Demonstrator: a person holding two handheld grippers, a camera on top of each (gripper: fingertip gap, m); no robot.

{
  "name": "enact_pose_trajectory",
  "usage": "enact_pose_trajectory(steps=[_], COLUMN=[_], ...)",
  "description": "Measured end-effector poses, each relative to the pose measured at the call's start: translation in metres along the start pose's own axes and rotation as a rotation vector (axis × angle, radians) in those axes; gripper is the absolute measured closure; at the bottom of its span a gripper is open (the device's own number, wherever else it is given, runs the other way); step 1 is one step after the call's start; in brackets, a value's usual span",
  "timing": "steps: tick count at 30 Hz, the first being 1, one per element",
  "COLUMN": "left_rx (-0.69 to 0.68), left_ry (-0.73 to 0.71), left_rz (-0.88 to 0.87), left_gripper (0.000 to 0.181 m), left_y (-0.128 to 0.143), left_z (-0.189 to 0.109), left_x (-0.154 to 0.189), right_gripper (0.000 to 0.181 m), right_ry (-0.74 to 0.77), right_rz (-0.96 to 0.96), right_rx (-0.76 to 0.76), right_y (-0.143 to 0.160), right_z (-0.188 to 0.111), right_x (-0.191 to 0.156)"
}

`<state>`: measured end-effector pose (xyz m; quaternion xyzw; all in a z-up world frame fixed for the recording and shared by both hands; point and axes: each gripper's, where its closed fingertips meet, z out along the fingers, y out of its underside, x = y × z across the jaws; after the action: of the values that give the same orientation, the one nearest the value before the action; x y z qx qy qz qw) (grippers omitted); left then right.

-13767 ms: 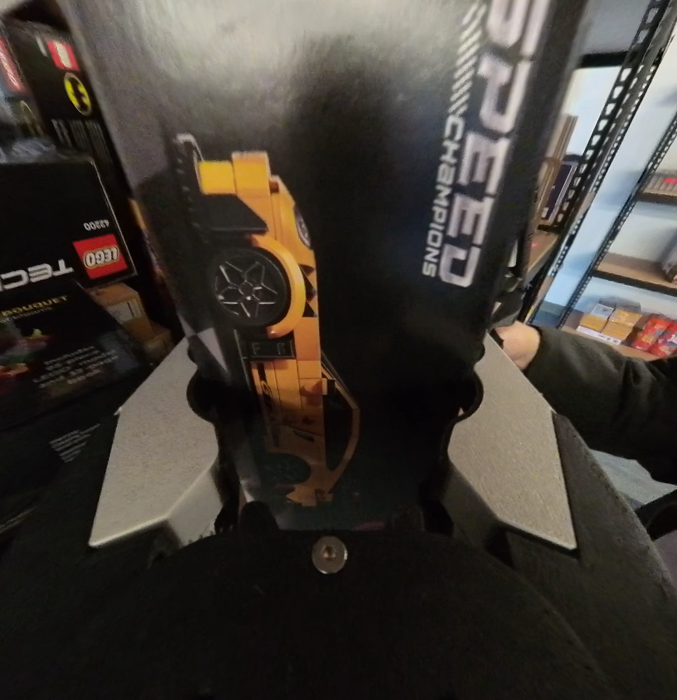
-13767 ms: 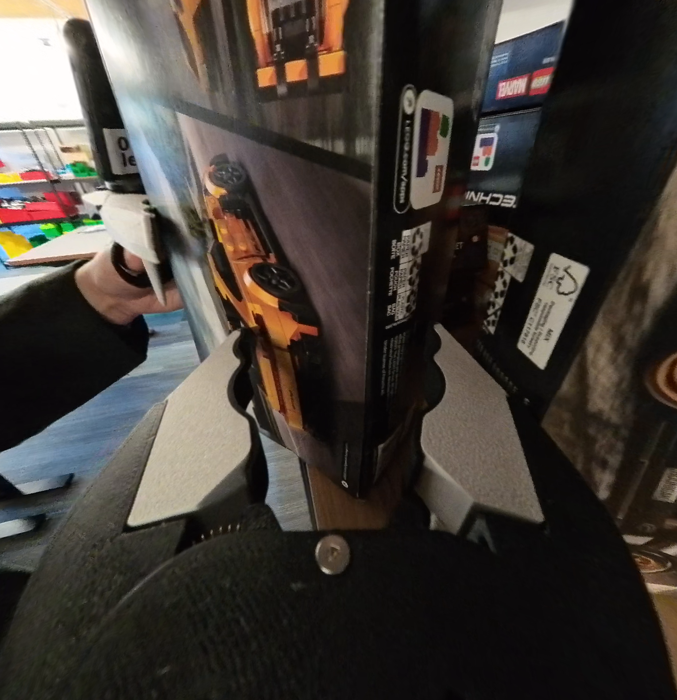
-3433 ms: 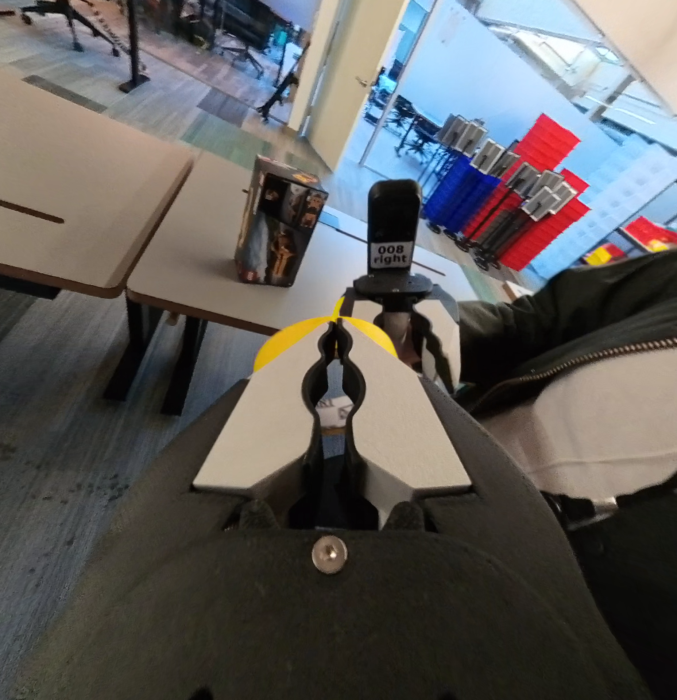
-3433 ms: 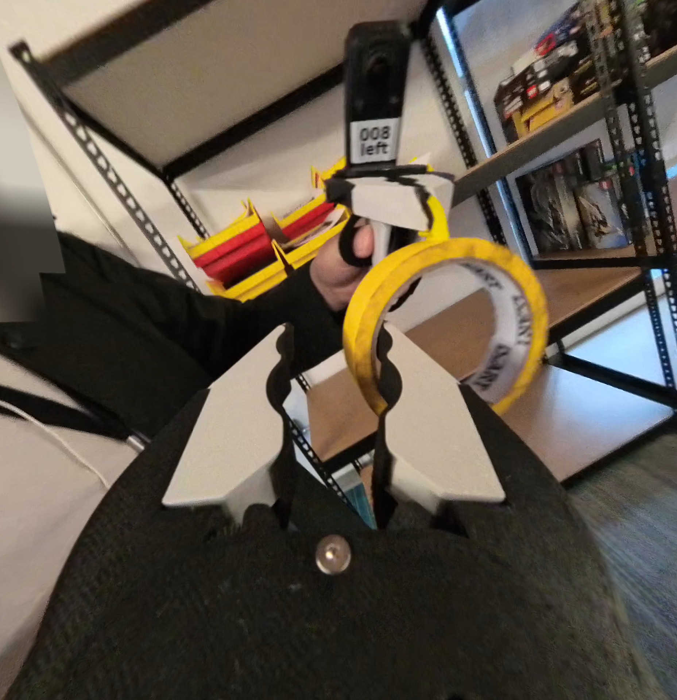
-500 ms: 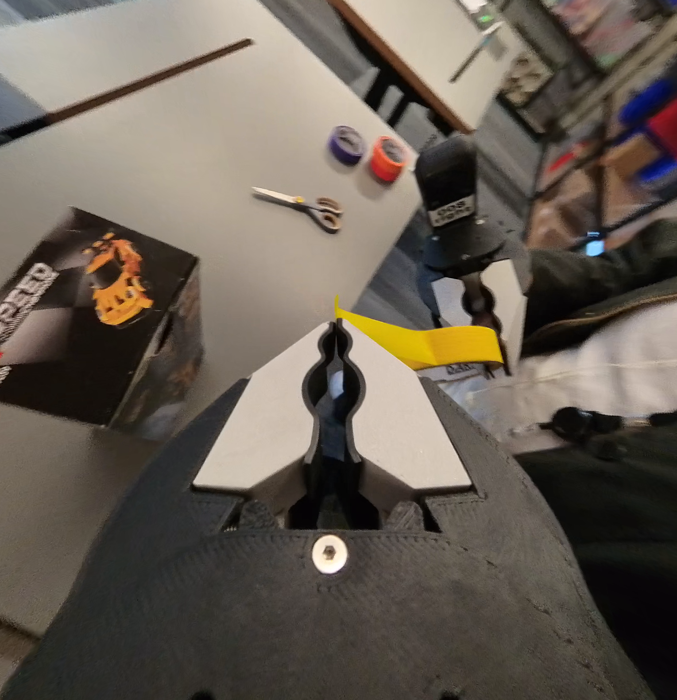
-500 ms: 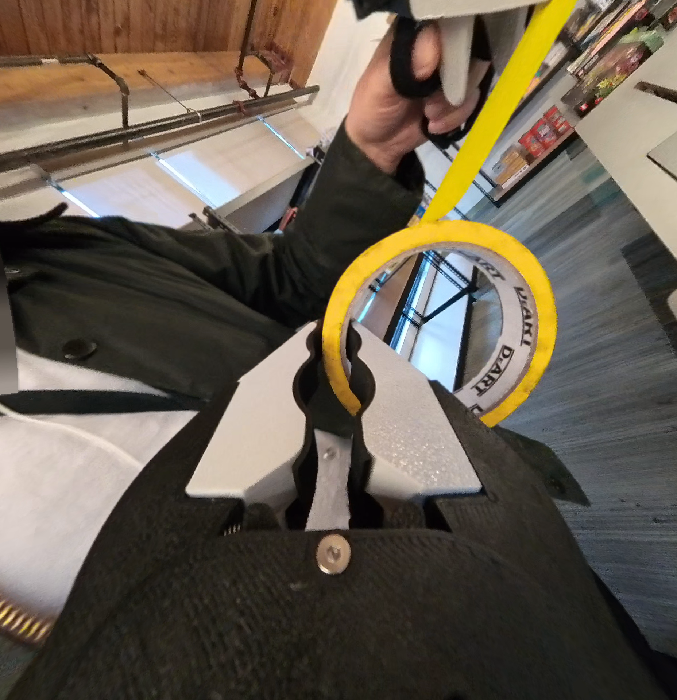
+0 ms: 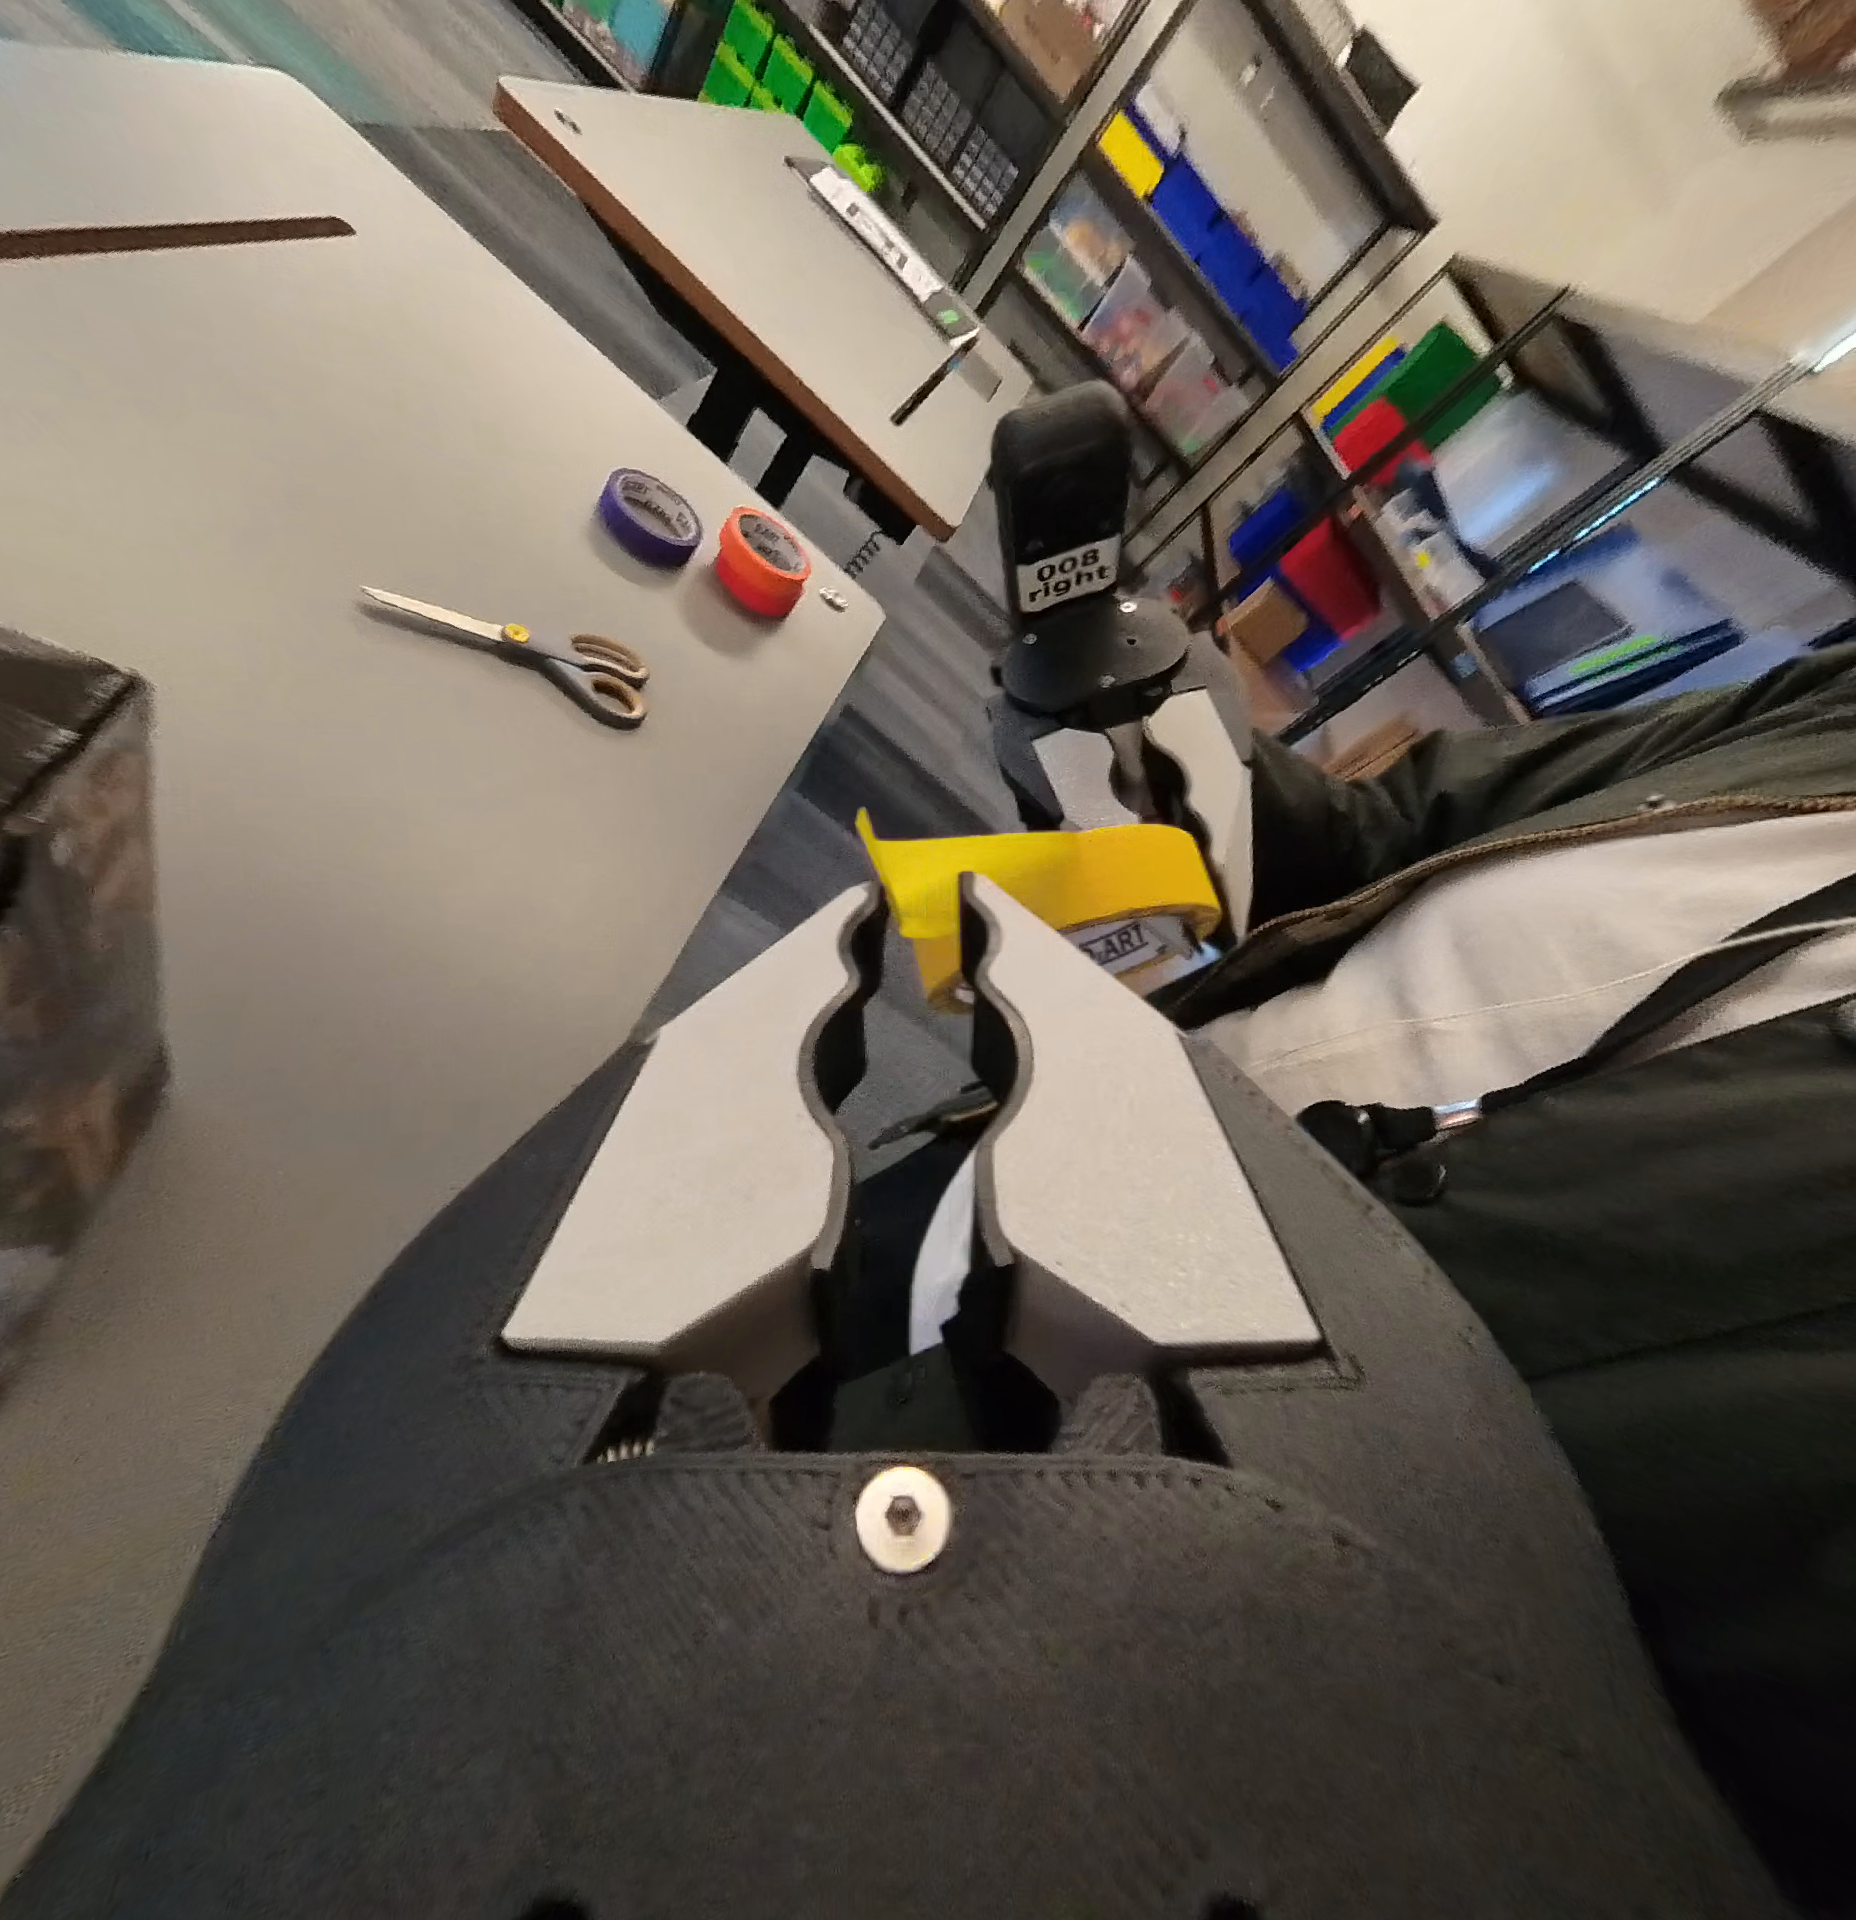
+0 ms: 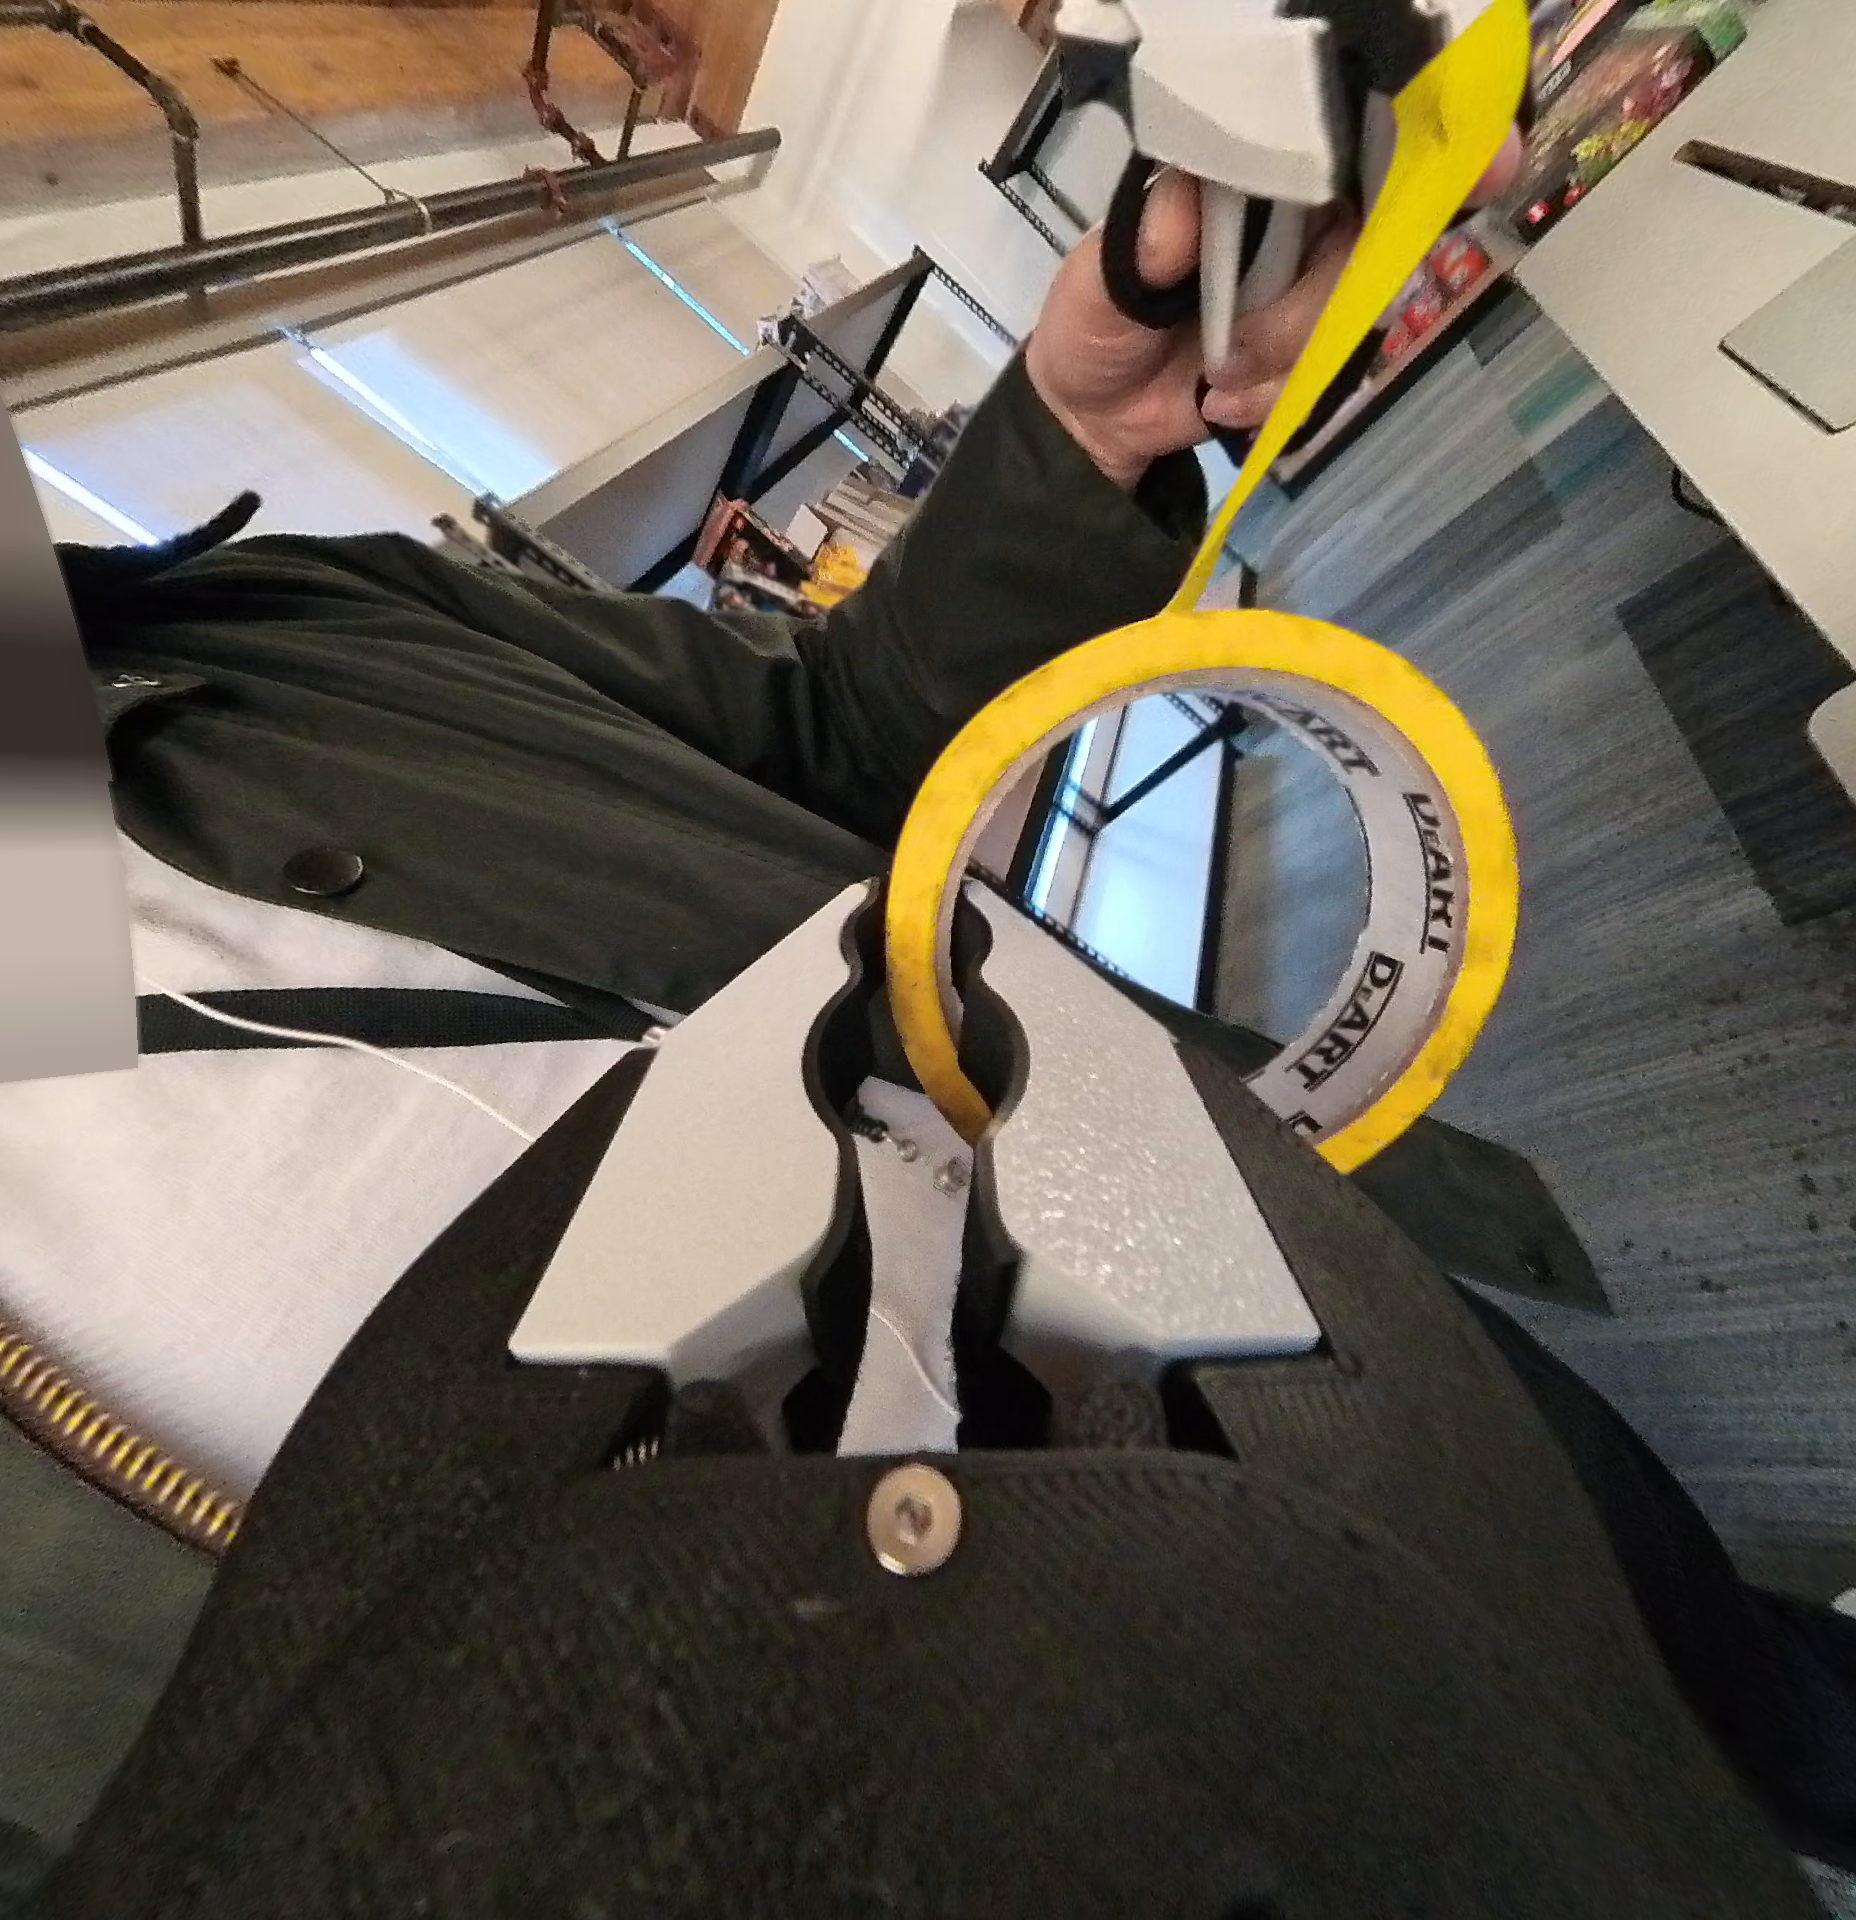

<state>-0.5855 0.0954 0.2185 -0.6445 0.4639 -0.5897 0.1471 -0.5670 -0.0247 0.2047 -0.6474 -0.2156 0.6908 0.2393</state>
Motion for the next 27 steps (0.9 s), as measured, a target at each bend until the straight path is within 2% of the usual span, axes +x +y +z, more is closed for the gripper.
enact_pose_trajectory(steps=[2,4,5,7,9,11,13,17,20,23,25,27], left_rx=[0.035,0.071,0.107,0.182,0.264,0.287,0.277,0.266,0.240,0.186,0.050,-0.026], left_ry=[0.068,0.149,0.099,0.016,0.032,0.032,0.041,0.198,0.228,0.173,0.057,0.033], left_rz=[-0.046,-0.095,-0.118,-0.118,-0.137,-0.143,-0.148,-0.215,-0.136,-0.058,-0.025,-0.016], left_gripper=[0.159,0.159,0.145,0.148,0.148,0.148,0.144,0.140,0.135,0.135,0.129,0.134], left_y=[0.004,0.007,0.007,0.006,0.003,0.009,0.022,0.038,0.040,0.036,0.049,0.056], left_z=[0.005,0.010,0.013,0.012,0.010,0.014,0.028,0.075,0.109,0.133,0.149,0.160], left_x=[0.015,0.029,0.022,0.014,0.022,0.028,0.031,0.048,0.062,0.065,0.053,0.052], right_gripper=[0.172,0.172,0.172,0.172,0.172,0.172,0.172,0.172,0.171,0.172,0.172,0.172], right_ry=[0.014,0.035,0.034,0.051,0.100,0.130,0.142,0.191,0.220,0.249,0.253,0.261], right_rz=[-0.003,-0.015,-0.018,-0.020,-0.021,-0.027,-0.020,0.000,0.012,0.011,0.009,0.010], right_rx=[-0.052,-0.122,-0.163,-0.223,-0.263,-0.294,-0.329,-0.393,-0.411,-0.418,-0.409,-0.405], right_y=[0.010,0.023,0.031,0.044,0.054,0.061,0.069,0.084,0.093,0.099,0.100,0.101], right_z=[-0.005,-0.014,-0.020,-0.032,-0.044,-0.054,-0.064,-0.080,-0.087,-0.093,-0.095,-0.097], right_x=[-0.008,-0.017,-0.023,-0.034,-0.040,-0.046,-0.053,-0.064,-0.070,-0.074,-0.076,-0.076])
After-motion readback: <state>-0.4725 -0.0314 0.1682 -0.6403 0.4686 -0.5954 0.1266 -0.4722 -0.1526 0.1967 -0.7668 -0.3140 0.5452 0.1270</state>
